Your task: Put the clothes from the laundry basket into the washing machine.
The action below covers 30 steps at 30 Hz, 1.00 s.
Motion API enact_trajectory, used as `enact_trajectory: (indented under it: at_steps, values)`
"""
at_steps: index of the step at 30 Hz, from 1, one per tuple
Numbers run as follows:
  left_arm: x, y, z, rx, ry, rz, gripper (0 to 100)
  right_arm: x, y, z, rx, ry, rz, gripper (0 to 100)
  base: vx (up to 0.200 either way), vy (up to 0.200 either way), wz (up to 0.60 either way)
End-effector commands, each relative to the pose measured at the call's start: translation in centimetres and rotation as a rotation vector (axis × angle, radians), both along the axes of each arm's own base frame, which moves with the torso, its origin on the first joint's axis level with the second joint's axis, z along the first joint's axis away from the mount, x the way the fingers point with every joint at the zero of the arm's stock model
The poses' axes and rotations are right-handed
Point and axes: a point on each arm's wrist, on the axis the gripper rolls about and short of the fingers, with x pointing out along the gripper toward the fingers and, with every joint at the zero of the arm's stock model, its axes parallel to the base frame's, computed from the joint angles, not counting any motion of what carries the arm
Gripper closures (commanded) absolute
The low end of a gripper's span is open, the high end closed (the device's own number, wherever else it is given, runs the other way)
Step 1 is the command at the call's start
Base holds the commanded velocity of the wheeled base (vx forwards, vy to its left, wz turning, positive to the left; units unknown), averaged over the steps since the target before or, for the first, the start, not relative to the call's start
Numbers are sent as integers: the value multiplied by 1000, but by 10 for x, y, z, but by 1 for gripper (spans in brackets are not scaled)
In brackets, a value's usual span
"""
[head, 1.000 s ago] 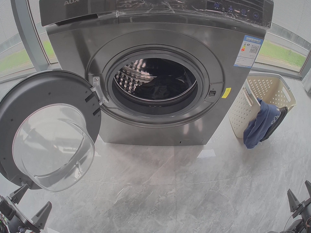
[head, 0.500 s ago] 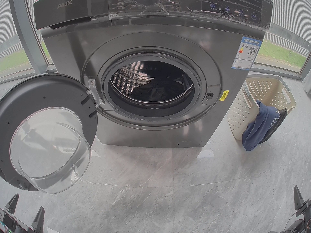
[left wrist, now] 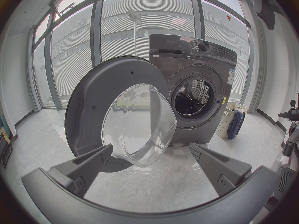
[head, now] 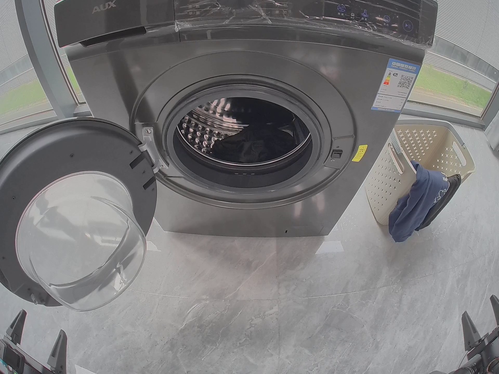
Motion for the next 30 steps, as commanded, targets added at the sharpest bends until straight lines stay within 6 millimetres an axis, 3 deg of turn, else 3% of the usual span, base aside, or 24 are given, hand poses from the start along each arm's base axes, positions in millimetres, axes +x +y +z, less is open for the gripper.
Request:
enact_trajectory:
  at_steps: [1,11,16,20,26,30]
  values:
    - [1,0,-5,-1,8,-4,0,-2,0,2,-15,-19,-3,0,0,-200,0]
    - [1,0,-5,-4,8,-2,0,-2,-1,2,-18,-17,-44,0,0,-200,0]
    - [1,0,-4,-7,7,-2,0,-2,5,2,-16,-22,201,0,0,-200,0]
    - [1,0,-5,-7,10,-2,0,-1,-2,1,-16,-16,-92,0,0,-200,0]
    - [1,0,-4,-4,8,-5,0,1,2,-5,-45,4,66,0,0,-200,0]
    - [1,0,-5,-6,10,-4,0,1,2,-5,-35,-4,55,0,0,0,0]
